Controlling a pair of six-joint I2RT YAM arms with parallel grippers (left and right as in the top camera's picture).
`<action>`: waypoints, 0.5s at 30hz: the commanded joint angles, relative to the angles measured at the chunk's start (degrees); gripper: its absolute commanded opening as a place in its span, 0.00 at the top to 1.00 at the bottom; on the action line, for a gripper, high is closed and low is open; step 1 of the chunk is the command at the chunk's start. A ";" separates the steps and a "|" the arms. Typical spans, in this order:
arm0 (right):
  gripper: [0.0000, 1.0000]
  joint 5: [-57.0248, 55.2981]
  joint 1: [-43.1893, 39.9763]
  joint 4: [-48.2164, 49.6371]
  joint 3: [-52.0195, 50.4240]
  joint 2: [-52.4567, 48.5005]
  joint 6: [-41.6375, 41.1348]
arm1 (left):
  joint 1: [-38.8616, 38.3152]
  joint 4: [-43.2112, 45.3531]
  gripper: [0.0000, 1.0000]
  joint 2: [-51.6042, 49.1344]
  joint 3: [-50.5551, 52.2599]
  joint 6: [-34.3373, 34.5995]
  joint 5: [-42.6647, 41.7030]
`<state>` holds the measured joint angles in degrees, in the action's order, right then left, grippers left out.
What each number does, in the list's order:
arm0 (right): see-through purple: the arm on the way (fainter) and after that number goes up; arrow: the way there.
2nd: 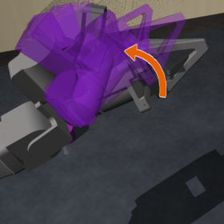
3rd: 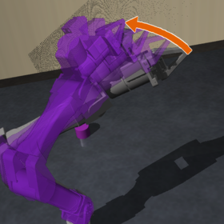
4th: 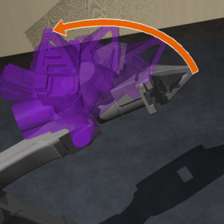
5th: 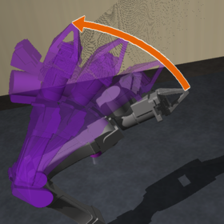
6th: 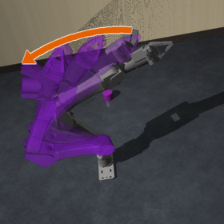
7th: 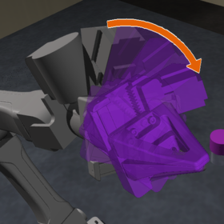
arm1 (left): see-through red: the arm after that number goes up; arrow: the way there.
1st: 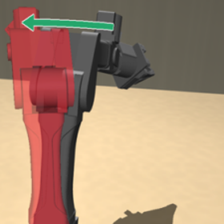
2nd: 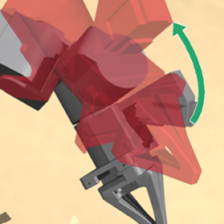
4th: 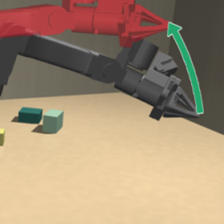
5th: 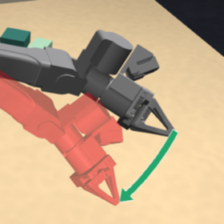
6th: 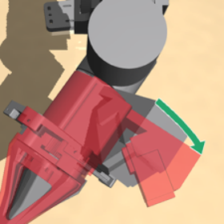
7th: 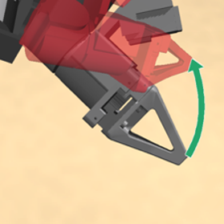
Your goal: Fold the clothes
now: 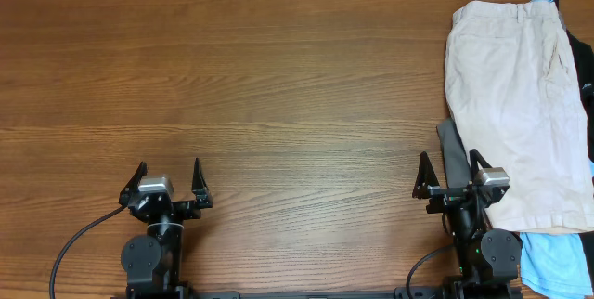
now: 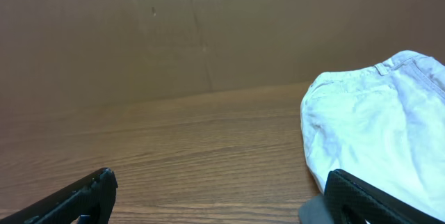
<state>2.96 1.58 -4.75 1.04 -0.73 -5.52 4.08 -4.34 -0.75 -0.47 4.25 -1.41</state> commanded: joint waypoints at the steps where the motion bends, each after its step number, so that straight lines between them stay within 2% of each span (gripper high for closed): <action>1: 0.00 -0.26 -0.04 0.20 -0.57 0.57 0.42 | -0.35 0.83 0.00 0.48 0.17 -0.85 0.35; 9: 0.00 2.80 -0.07 2.03 -0.52 0.57 0.39 | -0.35 3.72 0.00 0.48 0.04 -0.37 -2.60; 15: 0.00 5.33 -0.07 2.60 5.35 0.55 -0.90 | -0.35 -0.83 0.00 -0.33 -3.91 1.84 -11.32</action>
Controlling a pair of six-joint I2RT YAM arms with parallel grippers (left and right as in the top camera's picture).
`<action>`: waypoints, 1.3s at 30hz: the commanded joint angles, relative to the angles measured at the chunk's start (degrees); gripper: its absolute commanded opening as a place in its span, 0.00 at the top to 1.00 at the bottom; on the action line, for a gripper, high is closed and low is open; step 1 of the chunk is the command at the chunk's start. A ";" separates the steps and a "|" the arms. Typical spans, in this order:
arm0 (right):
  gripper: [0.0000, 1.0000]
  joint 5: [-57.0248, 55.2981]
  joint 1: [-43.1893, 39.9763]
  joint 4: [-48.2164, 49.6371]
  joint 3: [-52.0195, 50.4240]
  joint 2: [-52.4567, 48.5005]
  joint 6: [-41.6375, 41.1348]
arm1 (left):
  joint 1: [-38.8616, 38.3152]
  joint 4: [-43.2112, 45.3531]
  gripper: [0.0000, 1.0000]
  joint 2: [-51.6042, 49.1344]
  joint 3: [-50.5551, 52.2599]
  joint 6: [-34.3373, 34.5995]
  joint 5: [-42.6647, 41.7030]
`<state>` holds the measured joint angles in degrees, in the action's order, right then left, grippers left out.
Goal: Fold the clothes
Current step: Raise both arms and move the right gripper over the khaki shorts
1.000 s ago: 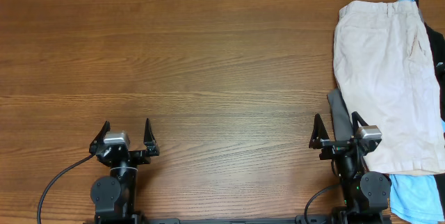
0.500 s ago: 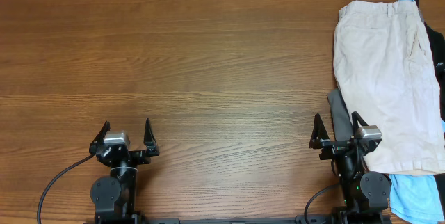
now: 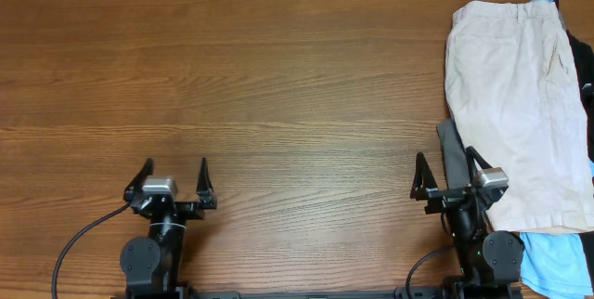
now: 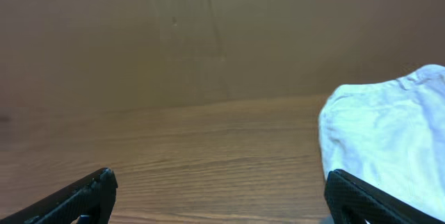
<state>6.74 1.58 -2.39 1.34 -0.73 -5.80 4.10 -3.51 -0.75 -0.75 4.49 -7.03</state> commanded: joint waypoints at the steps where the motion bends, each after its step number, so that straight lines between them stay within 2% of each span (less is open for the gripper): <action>1: 0.00 1.55 -0.07 -0.15 6.43 0.55 -0.61 | -0.37 -2.84 0.00 -1.07 -5.27 1.57 -6.21; 6: 0.00 2.60 -0.07 -3.91 15.54 -0.52 -0.55 | -0.37 -5.33 0.00 -8.13 -14.73 1.46 -10.49; 13: 0.00 2.38 -0.07 -11.78 31.21 -9.88 1.62 | -0.37 -8.79 0.00 -29.86 -33.92 0.68 -23.54; 15: 0.00 2.36 -0.07 -17.22 37.62 -15.56 1.64 | -0.37 -14.84 0.00 -39.04 -43.54 -0.83 -27.06; 19: 0.00 2.32 -0.07 -25.62 47.78 -25.35 1.62 | -0.37 -27.85 0.00 -52.50 -59.36 -2.08 -28.33; 20: 0.00 1.95 -0.07 -30.69 53.75 -31.54 1.57 | -0.39 -35.74 0.00 -59.04 -67.65 -4.50 -28.44; 25: 0.00 -0.87 -0.13 -46.86 70.71 -51.06 1.57 | -0.39 -54.93 0.00 -74.58 -86.47 -10.32 -24.65; 27: 0.00 -0.59 -0.17 -53.62 78.93 -61.51 1.53 | -0.39 -59.58 0.00 -79.60 -90.92 -10.32 -22.53; 31: 0.00 -0.68 -0.24 -60.74 88.65 -75.47 1.57 | -0.39 -61.35 0.00 -84.37 -91.60 -10.34 -22.01; 36: 0.00 -1.77 -2.08 -59.19 89.66 -85.31 1.57 | -0.39 -62.62 0.00 -89.70 -91.60 -10.25 -20.68; 39: 0.00 -1.51 -7.04 -58.07 89.66 -88.17 1.53 | -0.39 -62.79 0.00 -92.67 -91.60 -9.51 -21.59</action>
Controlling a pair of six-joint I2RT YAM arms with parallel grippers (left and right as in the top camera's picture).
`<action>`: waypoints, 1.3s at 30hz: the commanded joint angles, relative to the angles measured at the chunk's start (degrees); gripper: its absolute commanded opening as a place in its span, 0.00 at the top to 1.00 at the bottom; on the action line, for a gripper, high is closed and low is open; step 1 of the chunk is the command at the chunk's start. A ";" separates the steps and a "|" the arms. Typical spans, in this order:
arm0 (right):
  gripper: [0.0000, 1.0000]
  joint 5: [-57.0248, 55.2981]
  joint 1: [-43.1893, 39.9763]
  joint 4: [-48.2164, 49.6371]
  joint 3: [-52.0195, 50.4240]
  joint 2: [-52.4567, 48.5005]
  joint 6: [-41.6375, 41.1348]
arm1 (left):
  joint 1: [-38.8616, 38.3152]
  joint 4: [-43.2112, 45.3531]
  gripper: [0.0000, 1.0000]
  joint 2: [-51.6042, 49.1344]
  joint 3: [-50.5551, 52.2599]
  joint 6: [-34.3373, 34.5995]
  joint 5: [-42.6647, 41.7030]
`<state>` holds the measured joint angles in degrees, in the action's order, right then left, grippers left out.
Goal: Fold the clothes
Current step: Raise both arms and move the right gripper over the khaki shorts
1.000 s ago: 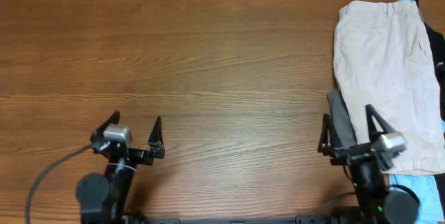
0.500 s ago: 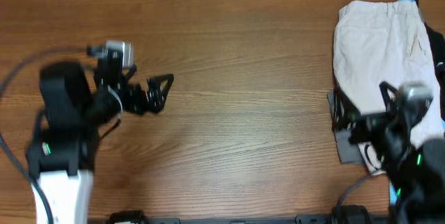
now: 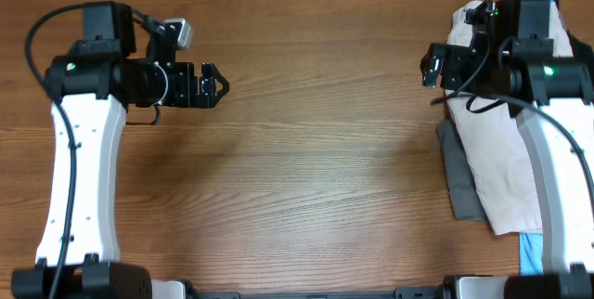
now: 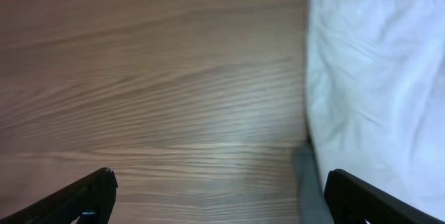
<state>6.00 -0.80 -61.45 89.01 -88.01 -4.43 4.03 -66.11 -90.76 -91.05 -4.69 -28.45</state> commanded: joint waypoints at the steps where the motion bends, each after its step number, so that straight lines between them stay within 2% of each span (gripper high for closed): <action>1: 0.00 -0.76 -6.45 1.38 1.99 -1.03 0.15 | -0.33 -0.09 0.00 -3.50 -1.31 -0.28 -1.33; 3: 0.00 -0.76 -13.42 2.78 1.99 -1.03 -0.04 | -0.46 0.02 0.00 -5.11 -1.31 -2.03 -4.55; 8: 0.00 -0.79 -27.26 7.06 1.49 -2.62 1.57 | -3.45 0.48 0.00 -5.99 -1.31 -3.69 -3.48; 13: 0.00 0.74 -34.77 12.31 1.05 -7.91 1.66 | -8.55 2.14 0.00 -5.99 -1.31 -3.45 -0.96; 15: 0.00 4.81 -37.07 15.67 1.05 -11.65 1.68 | -11.32 2.34 0.00 -5.99 -1.31 -2.64 -0.96; 18: 0.02 9.07 -38.53 17.35 1.05 -16.15 3.37 | -14.58 2.27 0.00 -5.99 -1.31 -2.56 0.35; 23: 0.04 9.53 -38.62 17.94 1.05 -21.86 6.10 | -19.76 2.32 0.00 -5.99 -1.31 -2.54 6.45; 33: 0.10 7.28 -38.71 19.02 1.05 -28.50 6.19 | -21.05 2.47 0.00 -5.99 -1.31 -2.54 6.43; 37: 0.17 6.93 -38.75 18.99 1.05 -29.81 6.19 | -21.03 2.69 0.00 -5.99 -1.31 -2.56 6.43; 38: 0.20 6.91 -38.75 19.02 1.05 -29.99 6.19 | -21.03 2.73 0.00 -5.99 -1.31 -2.54 6.43; 39: 0.27 6.82 -38.77 19.04 1.05 -30.12 6.19 | -21.03 2.89 0.00 -5.99 -1.31 -2.56 6.45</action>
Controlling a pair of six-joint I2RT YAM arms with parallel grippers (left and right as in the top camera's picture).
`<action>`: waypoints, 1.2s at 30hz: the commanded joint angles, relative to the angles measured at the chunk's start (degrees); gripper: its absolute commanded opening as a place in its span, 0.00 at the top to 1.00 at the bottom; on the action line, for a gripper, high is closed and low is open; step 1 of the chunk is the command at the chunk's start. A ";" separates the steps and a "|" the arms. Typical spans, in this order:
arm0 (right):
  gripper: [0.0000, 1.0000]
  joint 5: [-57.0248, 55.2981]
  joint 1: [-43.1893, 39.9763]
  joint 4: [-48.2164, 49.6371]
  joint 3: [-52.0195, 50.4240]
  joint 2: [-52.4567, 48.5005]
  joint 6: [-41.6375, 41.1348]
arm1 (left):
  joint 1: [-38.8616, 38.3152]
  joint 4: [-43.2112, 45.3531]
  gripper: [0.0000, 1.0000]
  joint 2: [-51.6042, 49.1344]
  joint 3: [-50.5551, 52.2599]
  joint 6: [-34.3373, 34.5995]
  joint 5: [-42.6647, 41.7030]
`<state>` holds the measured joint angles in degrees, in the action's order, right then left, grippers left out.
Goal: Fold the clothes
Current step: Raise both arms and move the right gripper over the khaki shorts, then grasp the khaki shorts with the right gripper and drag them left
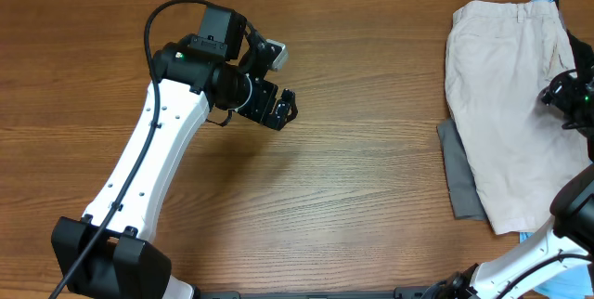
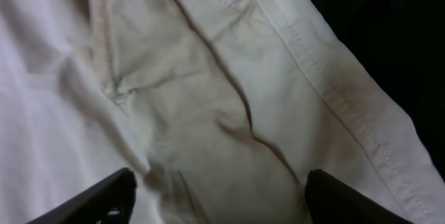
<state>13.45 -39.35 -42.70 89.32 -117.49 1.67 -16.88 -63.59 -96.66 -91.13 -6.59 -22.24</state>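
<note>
Pale beige shorts (image 1: 506, 104) lie spread flat at the table's right end, waistband to the back. My right gripper (image 1: 555, 93) hangs over their right side, near the table's right edge. In the right wrist view it (image 2: 219, 203) is open, low over the wrinkled beige cloth (image 2: 208, 99), its two dark fingertips (image 2: 90, 200) set wide apart with a seam between them. My left gripper (image 1: 283, 109) is out over the bare wood left of centre, far from the shorts, open and holding nothing.
A grey garment (image 1: 459, 174) sticks out from under the shorts' left edge. Blue cloth shows at the back right corner. Black cloth (image 1: 583, 53) lies by the right edge, also the black cloth (image 2: 389, 43) in the wrist view. Wooden table (image 1: 278, 206).
My right gripper has moved from the shorts' back left corner to their right side and now sits low over the cloth. My left gripper has moved right, from the far left toward the table's middle.
Both arms first sat folded at the front edge with grippers open, and stayed so at the following moment. Then both were stretched out to the back, left at the far left, right by the shorts' corner. Now the right is over the shorts, the left nearer centre.
</note>
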 commanded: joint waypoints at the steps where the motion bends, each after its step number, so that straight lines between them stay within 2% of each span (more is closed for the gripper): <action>1: 0.30 -0.79 -0.22 0.31 0.74 -0.68 0.09 | -0.11 0.44 0.00 -0.09 -1.22 -0.66 0.22; 3: 0.39 -0.83 -0.22 0.39 0.74 -1.09 0.09 | -0.11 0.74 0.00 -0.09 -1.22 -0.66 0.22; 4: 0.48 -0.83 -0.22 0.33 0.74 -1.20 0.09 | -0.11 0.87 0.00 -0.09 -1.22 -0.66 0.22; 7: 0.93 -0.92 -0.22 0.22 0.76 -1.25 0.04 | -0.11 0.92 0.00 -0.09 -1.22 -0.66 0.24; 8: 0.96 -0.90 -0.22 0.24 0.81 -1.20 -0.74 | -0.11 0.90 0.00 -0.09 -1.22 -0.66 0.22; 11: 0.96 1.25 -0.20 -0.13 1.62 -0.39 -3.19 | -0.11 0.90 0.00 -0.09 -1.22 -0.66 0.24; 14: 0.96 8.57 -0.20 -1.09 3.65 2.29 -3.19 | 0.07 0.87 0.00 -0.09 -1.25 -0.66 0.24; 19: 0.96 30.10 1.46 -7.63 8.33 12.37 -3.15 | 2.58 -1.92 0.05 -0.02 -3.30 0.52 1.51; 23: 0.96 31.15 8.87 -14.67 8.55 19.80 -1.38 | 8.09 -7.08 0.06 -0.02 -9.44 0.66 1.46; 28: 0.96 29.62 24.33 -17.88 8.55 23.26 -1.99 | 15.96 -11.23 0.04 -0.02 -17.27 0.57 2.75; 32: 0.96 23.80 40.65 -16.94 8.55 23.19 -6.27 | 21.49 -14.36 0.02 0.00 -20.09 0.61 8.00; 35: 0.96 15.41 58.86 -13.35 8.55 22.93 -9.44 | 25.51 -14.56 0.02 -0.02 -20.09 1.07 9.35; 36: 0.96 14.78 61.59 -12.83 8.55 22.77 -9.70 | 26.10 -14.56 0.01 -0.02 -20.09 1.05 9.35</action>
<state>31.81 11.07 -57.60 96.82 -95.24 -5.15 6.74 -78.22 -96.77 -109.95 -6.15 -14.94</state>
